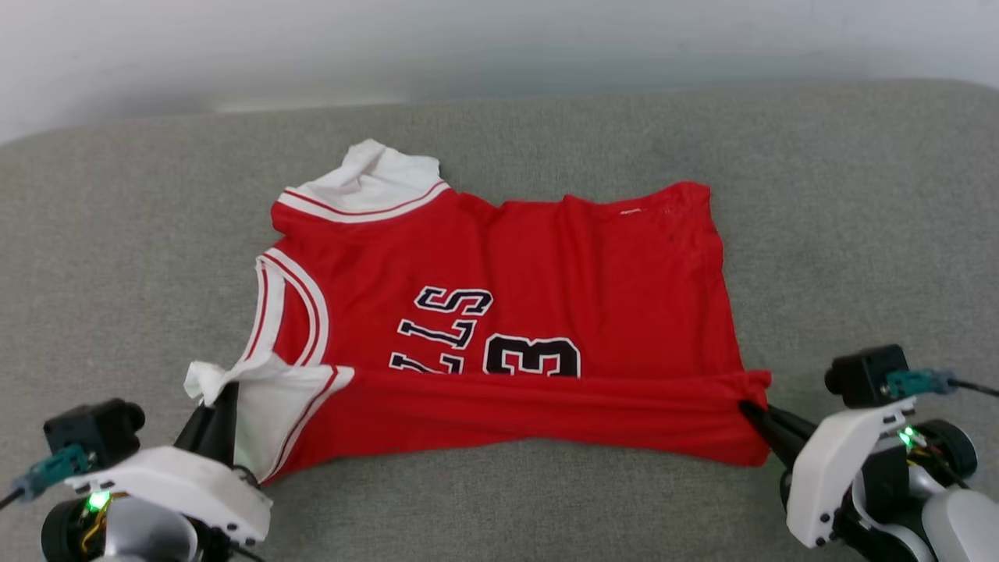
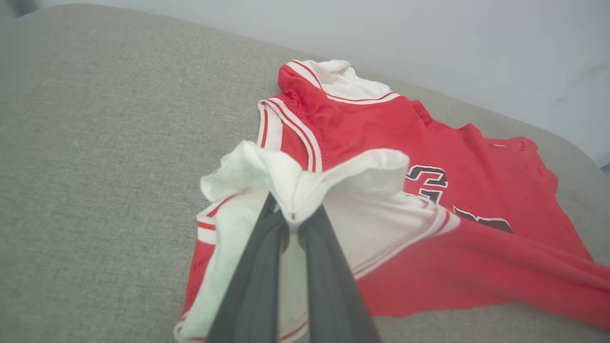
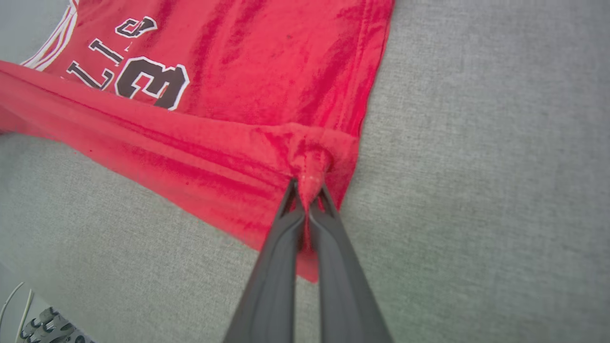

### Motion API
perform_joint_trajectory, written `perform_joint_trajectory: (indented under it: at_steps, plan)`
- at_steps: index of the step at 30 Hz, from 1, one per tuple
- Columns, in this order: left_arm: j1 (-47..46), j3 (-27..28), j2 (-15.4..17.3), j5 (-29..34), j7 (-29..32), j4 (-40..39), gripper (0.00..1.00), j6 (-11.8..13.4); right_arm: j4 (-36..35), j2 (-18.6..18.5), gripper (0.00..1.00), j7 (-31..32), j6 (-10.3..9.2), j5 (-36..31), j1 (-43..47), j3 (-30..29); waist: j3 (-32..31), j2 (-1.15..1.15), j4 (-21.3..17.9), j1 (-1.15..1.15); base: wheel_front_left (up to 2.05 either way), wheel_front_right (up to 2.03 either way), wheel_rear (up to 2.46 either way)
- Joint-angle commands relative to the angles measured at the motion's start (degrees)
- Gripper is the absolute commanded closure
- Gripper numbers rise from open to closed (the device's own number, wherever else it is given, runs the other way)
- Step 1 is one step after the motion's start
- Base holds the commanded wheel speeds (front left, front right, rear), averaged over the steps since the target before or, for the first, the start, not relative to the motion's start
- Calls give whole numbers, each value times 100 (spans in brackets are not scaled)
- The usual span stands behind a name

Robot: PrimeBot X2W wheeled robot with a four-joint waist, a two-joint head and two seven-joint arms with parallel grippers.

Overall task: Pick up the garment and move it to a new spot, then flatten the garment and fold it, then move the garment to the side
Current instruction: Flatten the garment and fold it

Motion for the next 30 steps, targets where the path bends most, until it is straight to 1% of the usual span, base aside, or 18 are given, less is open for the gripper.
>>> perform_joint_trajectory:
  at_steps: [1, 6, 12, 13, 14, 15, 16, 18, 19, 20, 21, 25, 28, 30]
  plan:
    - [-296, -4, 29, -42, 22, 239, 100, -85, 4, 83, 100, 50, -11, -81, -196, 1, 289, 0, -38, 0, 0, 0, 0]
    - [-752, -164, 7, -137, 181, 870, 100, -314, 195, 183, 100, 59, -10, -226, -552, 174, 518, 0, -59, 0, 0, 0, 0]
    - [-1156, -407, -12, -250, 494, 1491, 100, -589, 635, 243, 100, -166, -9, -319, -947, 315, 761, 0, -32, 0, 0, 0, 0]
    - [-1198, -450, -21, -272, 559, 1565, 100, -634, 720, 245, 91, -218, -10, -344, -1007, 328, 790, 0, -26, 0, 0, 0, 0]
    - [-1255, -498, -23, -293, 631, 1669, 100, -681, 815, 263, 64, -262, -10, -339, -1052, 359, 811, 0, -20, 0, 0, 0, 0]
    - [-1300, -551, -32, -327, 691, 1743, 100, -734, 919, 285, 22, -308, -10, -333, -1078, 388, 825, 0, -14, 0, 0, 0, 0]
    - [-1332, -568, -53, -352, 715, 1819, 99, -775, 990, 294, 0, -364, -10, -337, -1097, 419, 834, 0, -5, 0, 0, 0, 0]
    - [-1387, -576, -87, -387, 700, 1938, 43, -818, 1110, 321, 0, -525, -10, -296, -1137, 455, 826, 0, 14, 0, 0, 0, 0]
    - [-1406, -570, -102, -406, 670, 1987, 0, -838, 1132, 327, 0, -673, -12, -284, -1147, 442, 801, 0, 25, 0, 0, 0, 0]
    - [-1423, -550, -105, -426, 635, 2022, 0, -851, 1148, 338, 0, -834, -12, -260, -1141, 398, 762, 0, 36, 0, 0, 0, 0]
    - [-1423, -550, -105, -426, 635, 2022, 0, -851, 1148, 338, 0, -834, -12, -260, -1141, 398, 762, 0, 36, 0, 0, 0, 0]
    - [-1386, -431, -66, -485, 516, 2015, 0, -870, 1031, 396, 0, -1476, -8, -274, -997, 316, 517, 0, 68, 0, 0, 0, 0]
    - [-1271, -328, 53, -551, 591, 1824, 0, -824, 857, 372, 0, -1892, -9, -290, -847, 131, 282, 0, 73, 0, 0, 0, 0]
    - [-1181, -262, 188, -589, 697, 1634, 0, -796, 701, 387, 0, -2060, -8, -344, -724, 19, 141, 0, 58, 0, 0, 0, 0]
